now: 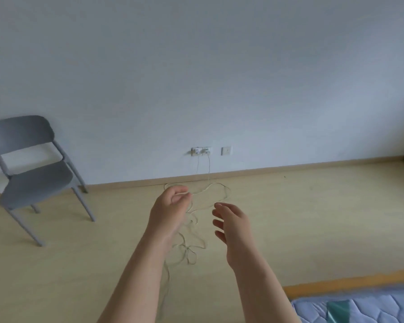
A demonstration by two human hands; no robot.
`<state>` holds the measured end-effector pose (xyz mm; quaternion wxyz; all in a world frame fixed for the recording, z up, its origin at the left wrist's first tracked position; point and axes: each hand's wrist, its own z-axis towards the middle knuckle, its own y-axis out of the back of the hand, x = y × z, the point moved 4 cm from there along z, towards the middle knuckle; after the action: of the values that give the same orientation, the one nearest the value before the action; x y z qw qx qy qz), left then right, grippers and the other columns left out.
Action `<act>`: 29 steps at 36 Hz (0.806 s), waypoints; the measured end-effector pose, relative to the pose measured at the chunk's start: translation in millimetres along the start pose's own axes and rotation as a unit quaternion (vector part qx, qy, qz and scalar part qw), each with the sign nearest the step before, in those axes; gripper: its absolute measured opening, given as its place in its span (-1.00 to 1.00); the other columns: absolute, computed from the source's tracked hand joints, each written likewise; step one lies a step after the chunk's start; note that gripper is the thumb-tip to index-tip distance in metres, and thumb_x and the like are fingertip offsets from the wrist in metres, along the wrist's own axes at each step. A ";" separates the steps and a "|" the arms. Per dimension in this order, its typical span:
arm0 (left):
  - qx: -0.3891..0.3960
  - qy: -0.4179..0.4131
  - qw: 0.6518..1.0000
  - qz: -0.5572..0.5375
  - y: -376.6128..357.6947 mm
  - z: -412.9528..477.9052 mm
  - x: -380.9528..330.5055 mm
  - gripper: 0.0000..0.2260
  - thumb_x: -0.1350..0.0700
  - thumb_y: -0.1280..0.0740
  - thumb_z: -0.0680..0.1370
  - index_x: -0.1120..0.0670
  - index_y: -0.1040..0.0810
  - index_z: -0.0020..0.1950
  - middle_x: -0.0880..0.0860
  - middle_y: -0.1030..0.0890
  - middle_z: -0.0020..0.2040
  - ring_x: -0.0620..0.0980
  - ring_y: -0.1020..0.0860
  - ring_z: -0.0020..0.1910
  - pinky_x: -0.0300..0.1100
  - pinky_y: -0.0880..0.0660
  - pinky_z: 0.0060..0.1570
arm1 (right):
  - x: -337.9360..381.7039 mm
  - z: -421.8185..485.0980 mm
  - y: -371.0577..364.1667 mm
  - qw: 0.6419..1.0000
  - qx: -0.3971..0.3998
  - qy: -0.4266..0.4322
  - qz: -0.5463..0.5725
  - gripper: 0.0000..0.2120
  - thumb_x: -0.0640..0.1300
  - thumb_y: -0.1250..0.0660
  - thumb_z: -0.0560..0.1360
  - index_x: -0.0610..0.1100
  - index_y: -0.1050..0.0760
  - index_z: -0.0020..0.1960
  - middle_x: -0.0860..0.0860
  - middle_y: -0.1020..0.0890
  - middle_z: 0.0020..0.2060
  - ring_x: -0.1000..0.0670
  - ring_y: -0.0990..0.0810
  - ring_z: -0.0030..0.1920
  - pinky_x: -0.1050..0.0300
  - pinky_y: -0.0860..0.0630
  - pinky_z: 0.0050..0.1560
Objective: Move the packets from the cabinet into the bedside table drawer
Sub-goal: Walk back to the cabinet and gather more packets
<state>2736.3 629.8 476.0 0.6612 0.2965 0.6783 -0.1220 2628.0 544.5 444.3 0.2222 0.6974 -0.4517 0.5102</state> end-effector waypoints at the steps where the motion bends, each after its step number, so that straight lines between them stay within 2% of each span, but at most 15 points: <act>1: 0.013 -0.004 1.000 0.002 -16.4 19.8 -4.5 -0.90 0.08 -0.28 0.56 -0.14 -0.50 -0.04 -0.05 -0.58 0.05 -0.02 -0.54 0.12 -0.06 -0.47 0.14 | 7.8 20.7 6.9 1.000 -0.011 0.002 0.004 -0.91 -0.15 -0.24 0.56 -0.04 -0.48 -0.10 0.03 -0.55 -0.14 0.00 -0.48 -0.08 0.20 -0.40 -0.18; 3: 0.035 -0.011 0.999 0.000 -50.2 58.6 -13.2 -0.91 0.06 -0.27 0.56 -0.10 -0.52 0.02 -0.03 -0.58 0.09 -0.02 -0.53 0.13 -0.04 -0.48 0.15 | 25.9 63.0 20.6 0.999 -0.036 0.009 0.007 -0.90 -0.16 -0.24 0.56 -0.04 -0.48 -0.11 0.02 -0.55 -0.13 0.00 -0.49 -0.08 0.19 -0.40 -0.18; 6: 0.061 -0.003 0.998 -0.007 -100.4 113.5 -22.6 -0.84 0.06 -0.27 0.57 -0.03 -0.53 0.13 -0.05 -0.56 0.11 -0.04 -0.53 0.13 -0.14 -0.47 0.05 | 53.4 125.6 39.5 0.998 -0.062 0.011 0.004 -0.92 -0.15 -0.24 0.56 -0.04 -0.48 -0.10 0.03 -0.56 -0.12 0.02 -0.50 -0.10 0.19 -0.41 -0.17; 12: 0.102 -0.001 0.995 -0.009 -183.7 214.2 -48.6 -0.91 0.06 -0.26 0.56 -0.10 -0.52 0.02 -0.08 -0.57 0.05 -0.05 -0.53 0.10 -0.15 -0.45 0.01 | 115.6 230.2 69.9 0.995 -0.090 0.033 0.013 -0.91 -0.16 -0.24 0.56 -0.03 -0.49 -0.10 0.04 -0.57 -0.13 0.03 -0.51 -0.12 0.20 -0.43 -0.17; 16: 0.119 0.001 0.993 -0.009 -236.7 276.0 -66.0 -0.88 0.07 -0.25 0.57 -0.08 -0.53 0.07 -0.06 -0.57 0.05 -0.06 -0.54 0.05 -0.22 -0.45 -0.14 | 145.3 291.3 98.9 0.993 -0.112 0.036 0.021 -0.89 -0.15 -0.24 0.56 -0.01 -0.49 -0.11 0.03 -0.58 -0.08 0.02 -0.53 -0.07 0.17 -0.44 -0.12; 22: 0.182 -0.027 0.983 0.002 -335.4 375.3 -105.2 -0.85 0.06 -0.25 0.56 -0.08 -0.53 0.10 -0.07 -0.57 0.08 -0.05 -0.53 0.13 -0.05 -0.47 0.17 | 193.3 399.4 146.3 0.984 -0.158 0.055 0.053 -0.90 -0.16 -0.23 0.56 -0.02 -0.49 -0.09 0.02 -0.58 -0.05 -0.01 -0.54 -0.02 0.12 -0.45 -0.06; 26: 0.241 -0.058 0.969 0.009 -410.3 437.7 -137.8 -0.84 0.06 -0.24 0.57 -0.06 -0.52 0.12 -0.09 -0.57 0.06 -0.08 -0.54 0.09 -0.06 -0.47 0.17 | 235.0 471.3 183.9 0.975 -0.201 0.074 0.053 -0.90 -0.15 -0.24 0.55 -0.01 -0.48 -0.12 0.01 -0.55 -0.09 -0.01 -0.52 -0.04 0.11 -0.44 -0.01; 29: 0.287 -0.073 0.955 0.010 -471.3 476.3 -166.1 -0.85 0.07 -0.23 0.58 -0.07 -0.51 0.12 -0.09 -0.57 0.05 -0.08 -0.54 0.09 -0.08 -0.47 0.15 | 272.6 516.4 219.8 0.963 -0.244 0.102 0.046 -0.91 -0.13 -0.23 0.56 0.02 -0.47 -0.09 0.06 -0.56 -0.08 0.02 -0.53 0.02 0.12 -0.44 0.06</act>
<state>2855.1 -50.2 484.5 0.5975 0.4704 0.5615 -0.3263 2723.0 -71.9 463.2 0.4068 0.5446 -0.5691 0.4626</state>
